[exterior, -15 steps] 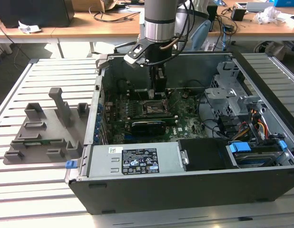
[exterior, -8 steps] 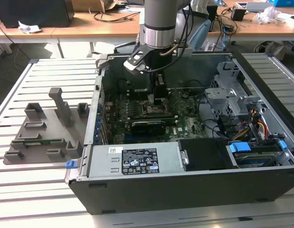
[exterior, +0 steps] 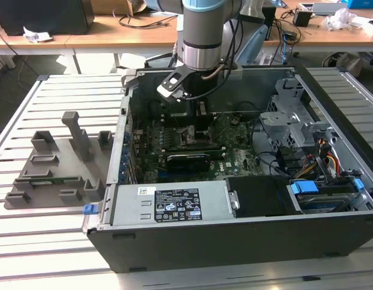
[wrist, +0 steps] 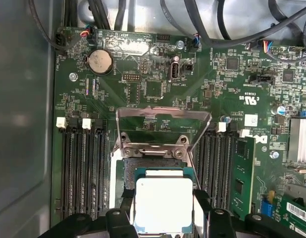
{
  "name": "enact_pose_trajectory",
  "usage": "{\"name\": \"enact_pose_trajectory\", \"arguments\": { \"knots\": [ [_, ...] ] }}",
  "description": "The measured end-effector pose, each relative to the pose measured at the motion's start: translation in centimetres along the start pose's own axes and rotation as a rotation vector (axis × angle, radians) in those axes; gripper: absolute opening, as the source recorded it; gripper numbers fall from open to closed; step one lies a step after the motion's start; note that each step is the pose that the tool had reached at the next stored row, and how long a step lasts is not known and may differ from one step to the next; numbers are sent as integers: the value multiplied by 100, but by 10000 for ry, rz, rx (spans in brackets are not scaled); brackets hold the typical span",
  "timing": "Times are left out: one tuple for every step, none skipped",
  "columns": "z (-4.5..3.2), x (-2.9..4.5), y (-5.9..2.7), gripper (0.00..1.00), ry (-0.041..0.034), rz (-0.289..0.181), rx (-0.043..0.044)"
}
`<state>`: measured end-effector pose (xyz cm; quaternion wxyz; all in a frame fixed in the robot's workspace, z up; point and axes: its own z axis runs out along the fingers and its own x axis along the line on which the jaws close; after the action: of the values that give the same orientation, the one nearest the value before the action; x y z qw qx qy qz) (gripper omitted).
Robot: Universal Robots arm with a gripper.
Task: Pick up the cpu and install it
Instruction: 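Place the cpu into insertion slot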
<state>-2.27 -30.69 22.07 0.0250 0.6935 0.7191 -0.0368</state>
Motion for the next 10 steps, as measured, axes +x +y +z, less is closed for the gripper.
{"name": "enact_pose_trajectory", "arguments": {
  "knots": [
    [23, 2, -1, 55, 0, 0, 0],
    [44, 4, -1, 55, 0, 2, 0],
    [54, 5, -3, 55, 1, 9, 0],
    [68, 6, -8, 55, 1, 16, 1],
    [79, 7, -13, 55, 1, 18, 2],
    [88, 9, -13, 55, 1, 56, 4],
    [95, 11, -13, 55, 2, 113, 10],
    [97, 13, -14, 55, 1, 131, 12],
    [99, 17, -14, 55, 2, 143, 13],
    [104, 27, -13, 55, 2, 158, 14]
  ]
}}
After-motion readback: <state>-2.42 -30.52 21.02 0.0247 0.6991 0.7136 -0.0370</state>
